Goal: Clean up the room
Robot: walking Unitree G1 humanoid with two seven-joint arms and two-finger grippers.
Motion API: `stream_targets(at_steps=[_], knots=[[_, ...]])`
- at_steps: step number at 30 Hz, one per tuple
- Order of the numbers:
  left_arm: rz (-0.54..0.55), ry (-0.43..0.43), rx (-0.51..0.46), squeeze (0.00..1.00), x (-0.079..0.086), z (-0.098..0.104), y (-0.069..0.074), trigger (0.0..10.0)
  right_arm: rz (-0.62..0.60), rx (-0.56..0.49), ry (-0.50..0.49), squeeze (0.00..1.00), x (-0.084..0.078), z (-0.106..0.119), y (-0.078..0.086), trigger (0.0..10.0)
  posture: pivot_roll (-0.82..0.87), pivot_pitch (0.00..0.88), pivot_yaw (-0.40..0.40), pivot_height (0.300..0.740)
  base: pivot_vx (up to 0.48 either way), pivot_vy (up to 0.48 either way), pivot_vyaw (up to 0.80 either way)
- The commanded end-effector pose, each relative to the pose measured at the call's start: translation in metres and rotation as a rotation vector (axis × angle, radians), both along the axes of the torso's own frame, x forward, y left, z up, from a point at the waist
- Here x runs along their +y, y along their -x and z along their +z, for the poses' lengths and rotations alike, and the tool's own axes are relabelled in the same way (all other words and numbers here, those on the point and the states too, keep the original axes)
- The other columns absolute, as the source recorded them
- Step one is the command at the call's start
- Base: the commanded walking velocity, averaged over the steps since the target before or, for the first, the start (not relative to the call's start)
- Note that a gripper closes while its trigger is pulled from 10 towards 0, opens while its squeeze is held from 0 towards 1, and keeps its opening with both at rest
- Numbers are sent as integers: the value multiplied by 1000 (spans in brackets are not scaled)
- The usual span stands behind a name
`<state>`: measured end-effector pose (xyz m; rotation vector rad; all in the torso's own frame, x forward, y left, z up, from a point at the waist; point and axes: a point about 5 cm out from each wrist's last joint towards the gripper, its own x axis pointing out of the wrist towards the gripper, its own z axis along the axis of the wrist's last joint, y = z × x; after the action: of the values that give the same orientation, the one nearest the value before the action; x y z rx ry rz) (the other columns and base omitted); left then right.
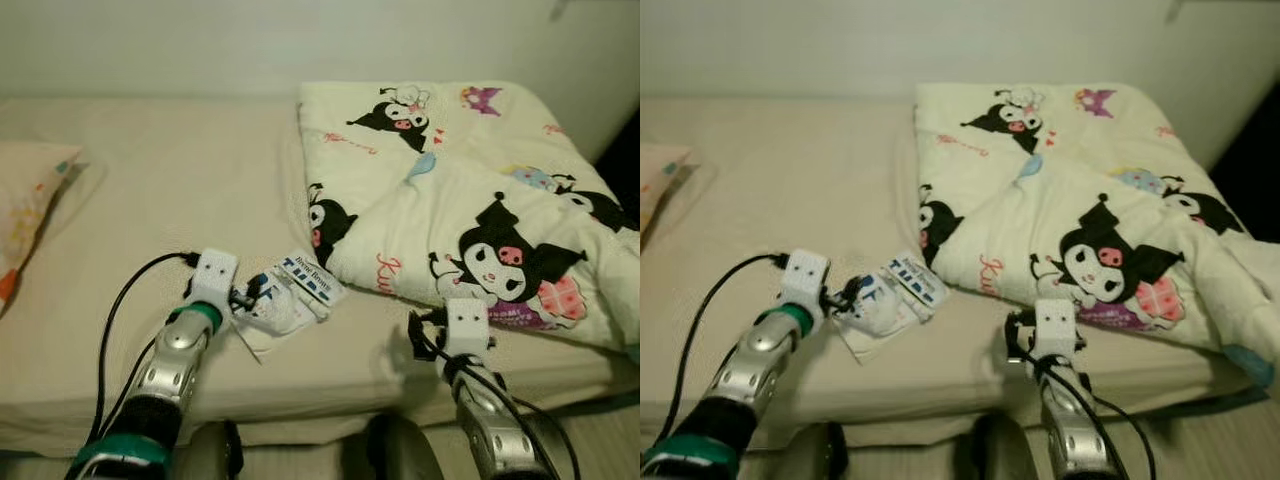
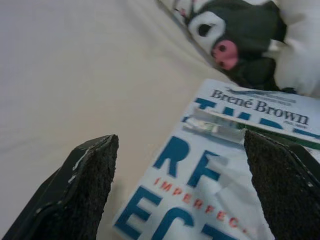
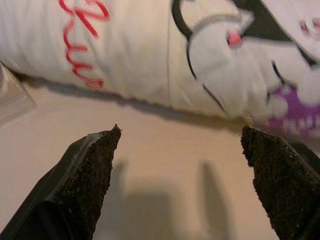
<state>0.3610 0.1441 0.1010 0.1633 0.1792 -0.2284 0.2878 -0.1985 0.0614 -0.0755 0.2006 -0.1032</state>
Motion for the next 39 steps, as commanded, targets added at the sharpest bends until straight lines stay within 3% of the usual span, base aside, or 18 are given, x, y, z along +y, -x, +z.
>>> stream_targets(at_steps=[1, 10, 15, 23, 24, 26, 27, 29, 30, 39], knots=[[-22, 44, 70, 1000, -4, -8, -1, 10000, -17, 15, 9, 0, -3, -3, 8, 10000, 12, 123, 107, 587, 0, 0, 0], [-121, 31, 111, 1000, -24, 1, -13, 10000, -40, 4, 29, 0, -8, 1, 25, 10000, -19, 158, 134, 587, 0, 0, 0], [-192, -61, 105, 1000, -27, 7, -17, 10000, -69, -6, 27, 0, -11, 6, 33, 10000, -28, 190, 165, 587, 0, 0, 0], [-240, -125, 94, 1000, -38, 11, -19, 10000, -104, -17, 39, 0, -16, 15, 43, 10000, -62, 234, 205, 587, 0, 0, 0], [-260, -129, 87, 878, -42, 12, -19, 10000, -113, -22, 42, 0, -17, 17, 45, 10000, -69, 247, 213, 587, 0, 0, 0], [-275, -131, 82, 878, -45, 13, -20, 10000, -119, -24, 43, 0, -18, 19, 47, 10000, -71, 252, 216, 587, 0, 0, 0], [-292, -144, 70, 188, -49, 15, -20, 10000, -128, -25, 46, 0, -20, 20, 50, 10000, -74, 260, 220, 587, 0, 0, 0], [-301, -155, 61, 188, -51, 16, -20, 10000, -133, -25, 47, 0, -21, 21, 52, 10000, -74, 260, 220, 587, 0, 0, 0], [-311, -168, 54, 0, -53, 17, -20, 10000, -139, -23, 48, 0, -22, 22, 54, 10000, -77, 267, 223, 587, 0, 0, 0], [-341, -266, 38, 0, -63, 12, -17, 10000, -150, -11, 51, 0, -17, 23, 67, 10000, -111, 290, 234, 587, 0, 0, 0]])
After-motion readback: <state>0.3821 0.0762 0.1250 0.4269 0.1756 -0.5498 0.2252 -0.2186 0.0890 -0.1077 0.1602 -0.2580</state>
